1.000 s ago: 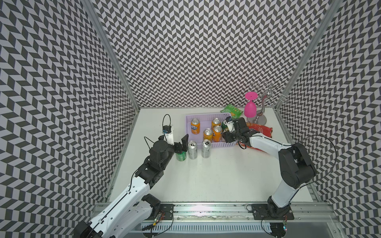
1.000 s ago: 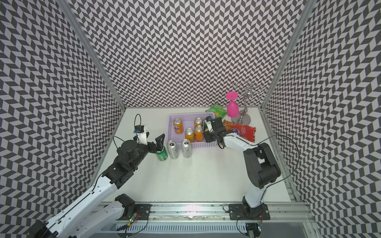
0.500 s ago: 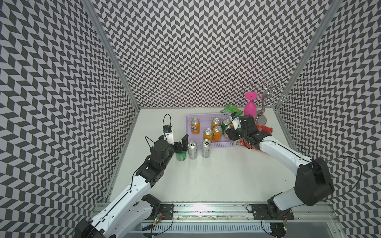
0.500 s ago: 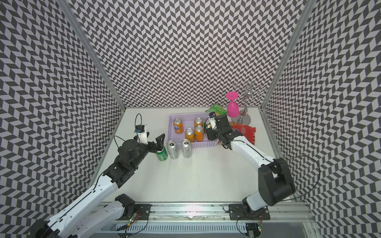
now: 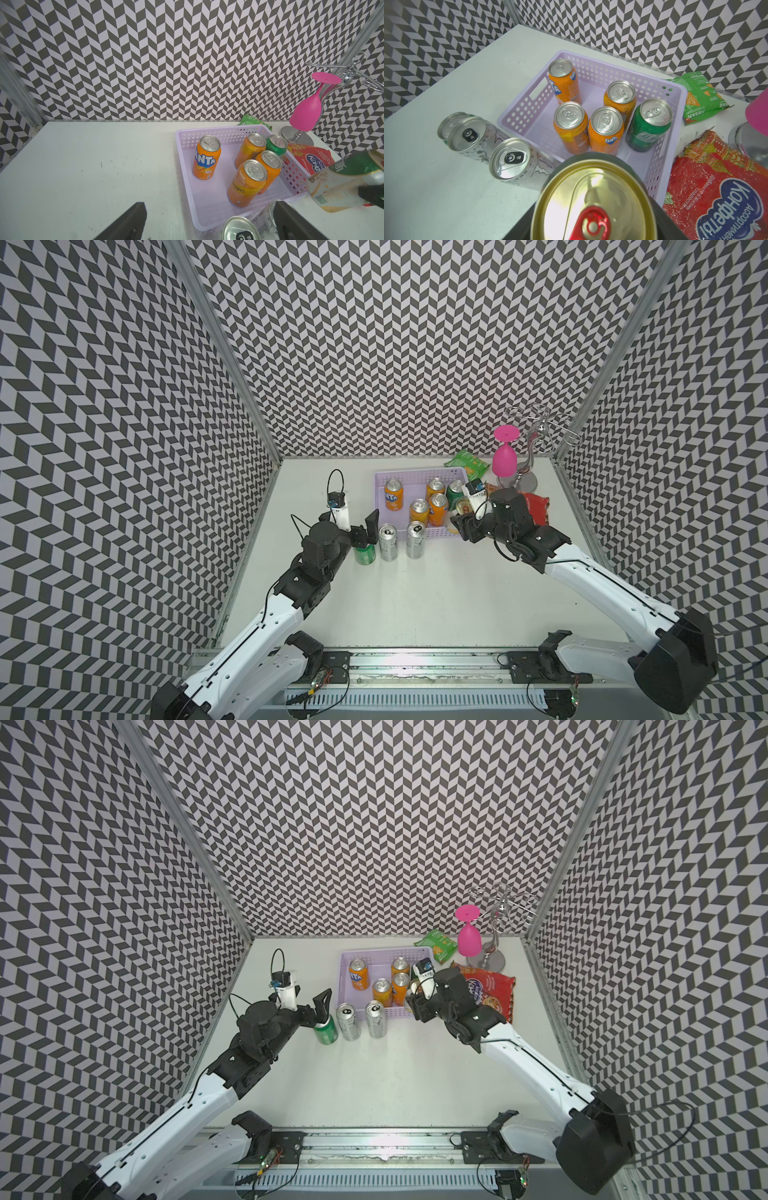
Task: Take out the drinks from the basket
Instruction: Place the drink at the center of the board.
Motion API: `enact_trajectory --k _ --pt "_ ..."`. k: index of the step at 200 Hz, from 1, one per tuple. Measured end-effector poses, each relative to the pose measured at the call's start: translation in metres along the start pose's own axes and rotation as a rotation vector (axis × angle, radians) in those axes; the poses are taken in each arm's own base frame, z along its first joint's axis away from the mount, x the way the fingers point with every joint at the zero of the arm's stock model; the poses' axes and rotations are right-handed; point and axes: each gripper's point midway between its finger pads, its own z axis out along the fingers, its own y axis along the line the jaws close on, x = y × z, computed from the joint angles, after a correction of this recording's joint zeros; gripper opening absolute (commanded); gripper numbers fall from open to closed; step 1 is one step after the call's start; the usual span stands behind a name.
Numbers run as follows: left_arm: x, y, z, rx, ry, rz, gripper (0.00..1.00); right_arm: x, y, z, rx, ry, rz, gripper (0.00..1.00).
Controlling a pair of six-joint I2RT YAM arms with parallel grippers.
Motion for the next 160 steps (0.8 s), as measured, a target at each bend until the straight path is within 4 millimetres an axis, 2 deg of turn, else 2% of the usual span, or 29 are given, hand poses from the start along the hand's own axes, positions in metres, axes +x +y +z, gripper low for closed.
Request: enact_trajectory --k 54,93,160 --pt "-0.001 0.001 0.000 -0.002 -0.002 -0.001 0.99 0.033 0.025 0.003 -0.042 0.058 -0.007 0.50" --pt "-0.001 0.001 0.000 -0.002 -0.002 -0.001 0.99 0.057 0.028 0.012 -0.039 0.111 -0.011 0.50" --pt "-0.001 0.001 0.000 -0.001 -0.002 -0.001 0.99 0.075 0.032 0.041 -0.032 0.168 -0.015 0.50"
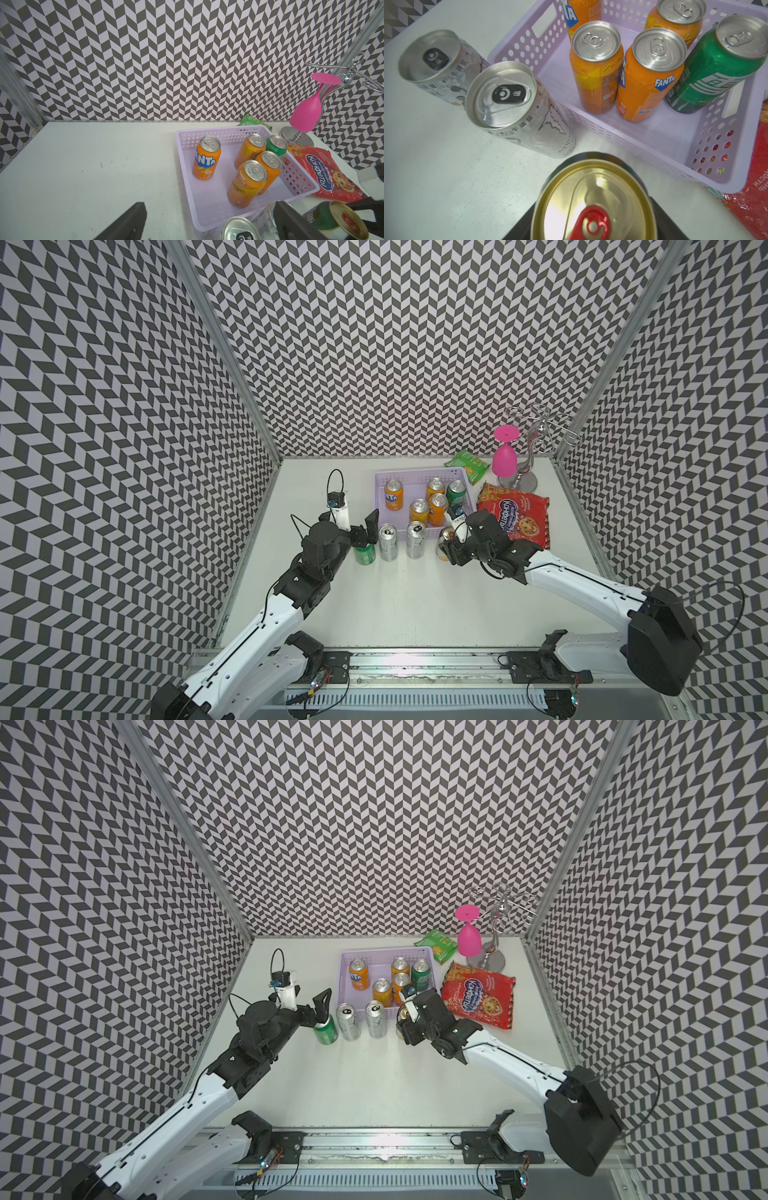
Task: Take out the drinks from the basket
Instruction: Place the drink at the center of the board.
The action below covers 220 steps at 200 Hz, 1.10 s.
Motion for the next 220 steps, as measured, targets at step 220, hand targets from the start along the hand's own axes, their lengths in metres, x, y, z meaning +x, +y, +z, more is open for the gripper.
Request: enact_trajectory --k 220 --pt "0.003 0.001 0.001 -0.001 0.006 0.001 0.99 0.015 -0.003 0.034 0.027 0.050 -0.010 0.75"
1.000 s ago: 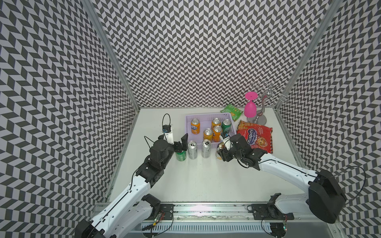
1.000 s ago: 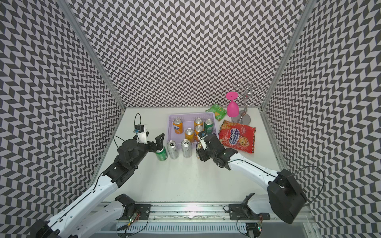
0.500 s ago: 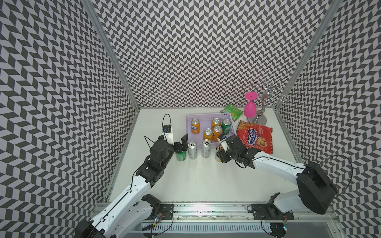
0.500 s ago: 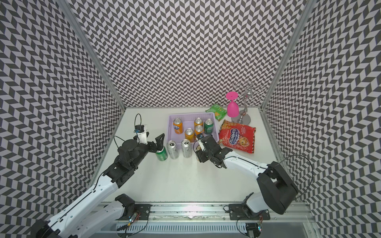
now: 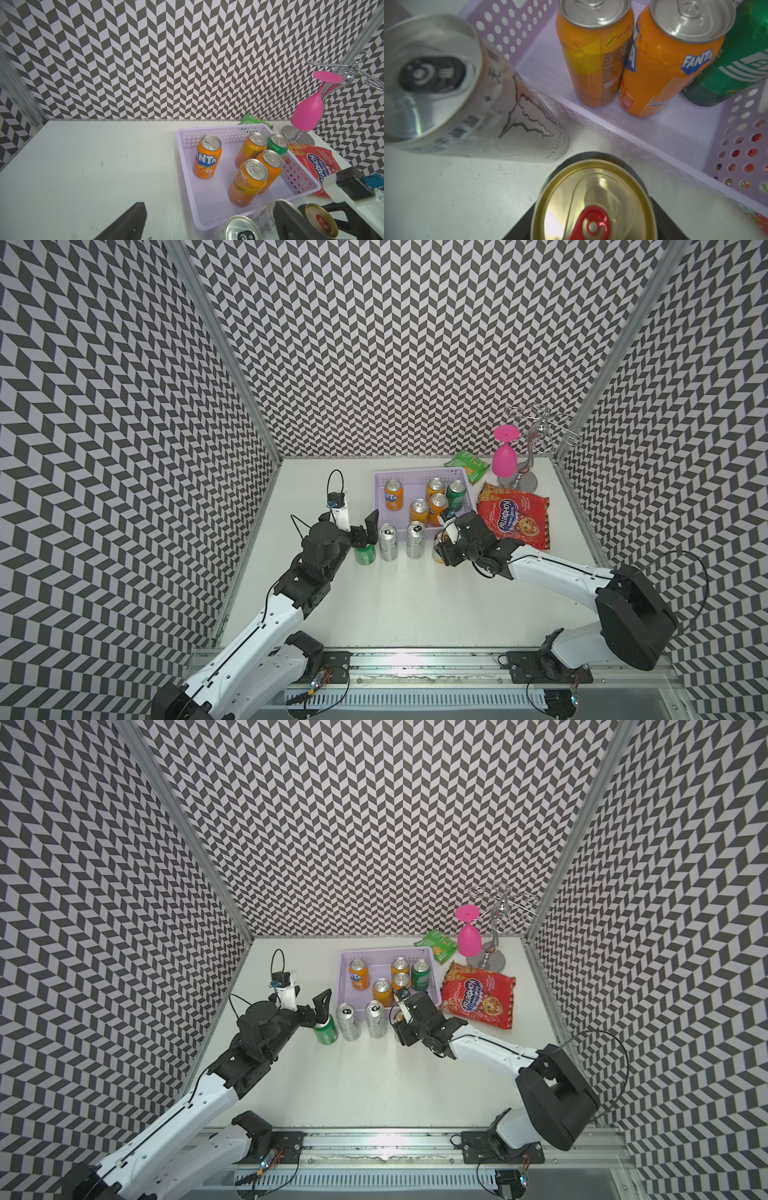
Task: Take out the drinks from the basket
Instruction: Place the drink at the center of the board.
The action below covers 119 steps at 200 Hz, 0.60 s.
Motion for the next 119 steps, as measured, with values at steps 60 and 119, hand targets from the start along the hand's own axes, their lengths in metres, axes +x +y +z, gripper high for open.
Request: enact_trajectory --k 60,119 --pt "0.002 0.000 0.002 -0.002 0.007 0.001 0.99 -0.014 -0.002 -0.006 0.014 -0.051 -0.011 0.88" --pt "0.002 0.000 0.002 -0.002 0.007 0.001 0.99 -0.067 -0.005 -0.035 0.019 -0.151 -0.017 1.00"
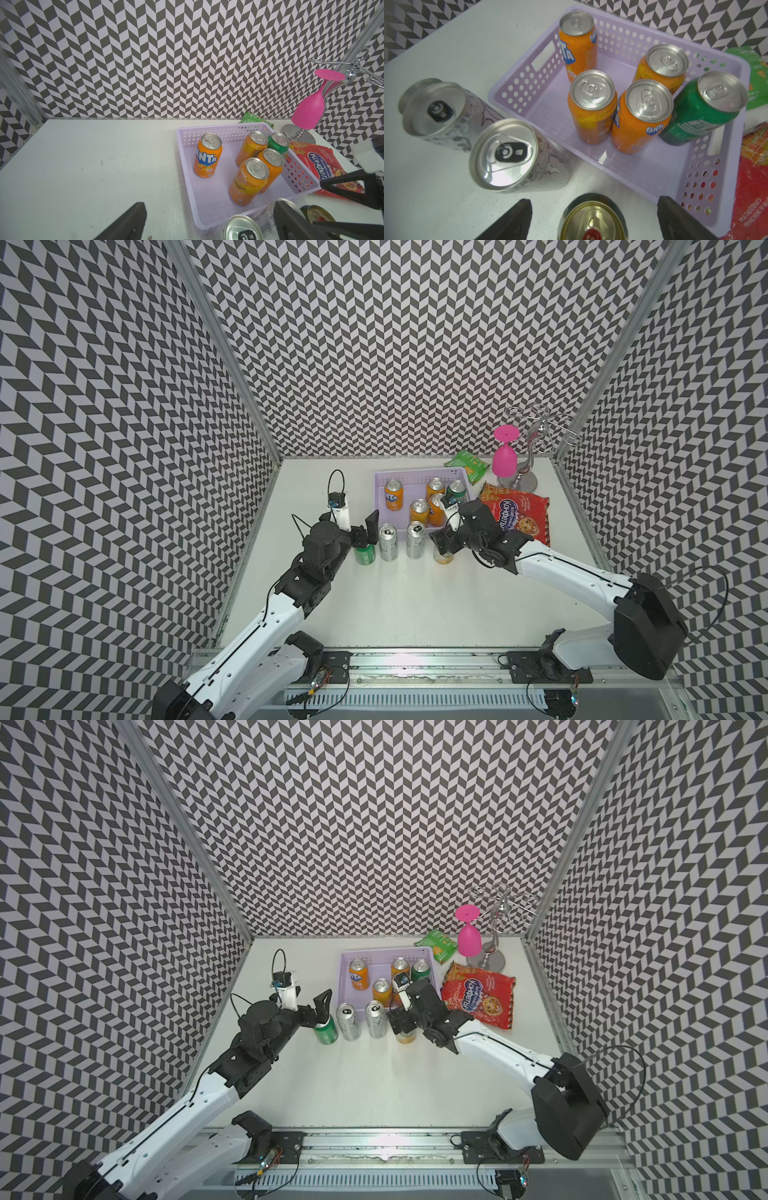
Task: Take out the drinks from the basket
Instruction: Place the drink at the center of the board, then pick up the drink from the basket.
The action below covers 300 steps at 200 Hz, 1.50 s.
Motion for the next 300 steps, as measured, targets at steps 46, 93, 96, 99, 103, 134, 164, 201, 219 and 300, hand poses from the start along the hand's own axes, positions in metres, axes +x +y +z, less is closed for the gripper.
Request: enact_trajectory --k 46,93,96,99,103,134,164,201,219,300 --pt "0.000 0.000 0.000 0.000 0.000 0.000 0.99 -0.042 -0.034 -0.008 0.051 -0.058 0.028 1.00" --pt "-0.001 -0.001 -0.001 0.004 -0.002 -0.001 0.99 -0.033 -0.069 0.022 0.108 0.015 0.040 1.00" --pt "-0.001 -0.001 -0.001 0.004 -0.002 -0.001 0.99 -0.032 -0.070 0.024 0.109 0.022 0.039 1.00" --pt "-0.001 -0.001 -0.001 0.004 -0.002 -0.001 0.99 -0.030 -0.071 0.026 0.111 0.029 0.036 1.00" --pt "-0.001 -0.001 -0.001 0.004 -0.002 0.000 0.99 -0.028 -0.071 0.029 0.112 0.038 0.034 0.99" --pt "0.000 -0.001 -0.001 0.004 0.000 0.000 0.99 -0.018 -0.072 0.051 0.106 0.091 0.011 0.94" --pt "0.001 0.000 0.000 0.003 0.002 0.000 0.99 -0.016 -0.072 0.067 0.096 0.115 -0.005 0.91" --pt "0.001 0.000 0.000 0.003 0.002 0.000 0.99 -0.010 -0.068 0.082 0.072 0.139 -0.009 0.87" --pt "0.001 0.000 0.000 0.003 0.002 0.000 0.99 -0.008 -0.067 0.089 0.060 0.148 -0.013 0.86" --pt "0.003 0.000 0.001 0.000 0.007 0.001 0.99 0.001 -0.061 0.112 0.018 0.171 -0.037 0.83"
